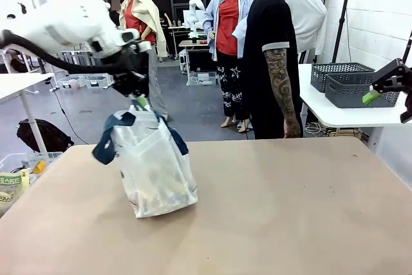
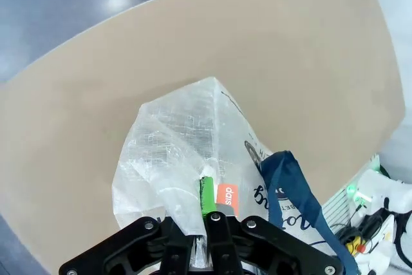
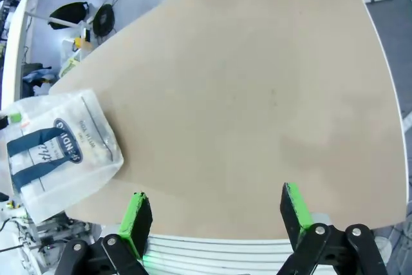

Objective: Transfer purchased items from the store into the shopping bag.
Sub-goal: Move the Reusable shopping bag to the right side of the table.

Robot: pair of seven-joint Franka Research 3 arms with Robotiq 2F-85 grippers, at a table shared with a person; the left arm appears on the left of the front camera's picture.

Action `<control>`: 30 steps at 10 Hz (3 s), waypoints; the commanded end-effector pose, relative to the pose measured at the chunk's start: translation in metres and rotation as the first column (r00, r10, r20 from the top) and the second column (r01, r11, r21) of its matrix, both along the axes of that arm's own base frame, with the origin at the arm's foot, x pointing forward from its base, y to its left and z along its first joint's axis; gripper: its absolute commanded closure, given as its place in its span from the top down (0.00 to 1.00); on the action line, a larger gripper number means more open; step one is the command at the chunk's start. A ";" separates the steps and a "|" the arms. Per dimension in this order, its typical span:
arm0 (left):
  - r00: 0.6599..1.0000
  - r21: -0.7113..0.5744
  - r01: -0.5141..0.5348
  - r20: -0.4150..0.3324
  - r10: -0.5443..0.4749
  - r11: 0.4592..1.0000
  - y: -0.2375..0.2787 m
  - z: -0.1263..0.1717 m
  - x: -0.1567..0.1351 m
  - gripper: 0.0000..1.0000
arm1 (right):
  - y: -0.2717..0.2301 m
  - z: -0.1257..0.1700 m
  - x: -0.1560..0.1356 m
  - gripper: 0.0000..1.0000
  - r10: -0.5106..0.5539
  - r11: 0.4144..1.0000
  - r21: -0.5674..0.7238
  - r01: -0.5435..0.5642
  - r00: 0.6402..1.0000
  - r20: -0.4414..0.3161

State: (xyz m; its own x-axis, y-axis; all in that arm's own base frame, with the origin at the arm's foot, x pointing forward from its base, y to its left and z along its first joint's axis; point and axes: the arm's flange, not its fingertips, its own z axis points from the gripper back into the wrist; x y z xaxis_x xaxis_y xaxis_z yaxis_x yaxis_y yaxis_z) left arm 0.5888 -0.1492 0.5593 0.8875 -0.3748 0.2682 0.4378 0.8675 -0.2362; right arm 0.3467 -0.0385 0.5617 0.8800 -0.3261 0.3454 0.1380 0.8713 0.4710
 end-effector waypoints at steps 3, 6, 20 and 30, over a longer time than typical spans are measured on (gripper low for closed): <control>0.947 -0.124 -0.316 0.024 0.322 0.941 0.096 0.017 -0.050 0.00 | -0.004 0.000 0.000 1.00 0.013 1.000 -0.010 -0.013 1.000 -0.009; 0.848 -0.170 -0.513 0.054 0.528 0.842 0.153 0.038 -0.076 0.00 | -0.004 0.000 0.000 1.00 0.013 1.000 -0.010 -0.013 1.000 -0.009; 0.635 -0.094 -0.751 0.170 0.754 0.653 0.251 0.075 -0.056 1.00 | -0.004 0.000 0.000 1.00 0.013 1.000 -0.010 -0.013 1.000 -0.009; 0.989 0.350 -0.044 0.145 -0.008 0.936 -0.114 -0.031 -0.003 1.00 | -0.004 0.000 0.000 1.00 0.013 1.000 -0.010 -0.013 1.000 -0.009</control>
State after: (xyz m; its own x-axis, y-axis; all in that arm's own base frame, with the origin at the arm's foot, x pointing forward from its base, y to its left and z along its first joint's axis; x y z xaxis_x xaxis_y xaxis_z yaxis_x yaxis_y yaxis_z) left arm 0.5705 -0.2695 0.5146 0.8663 -0.4186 0.2725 0.3980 0.9082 0.1297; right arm 0.3464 -0.0403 0.5620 0.8801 -0.3279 0.3435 0.1414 0.8715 0.4695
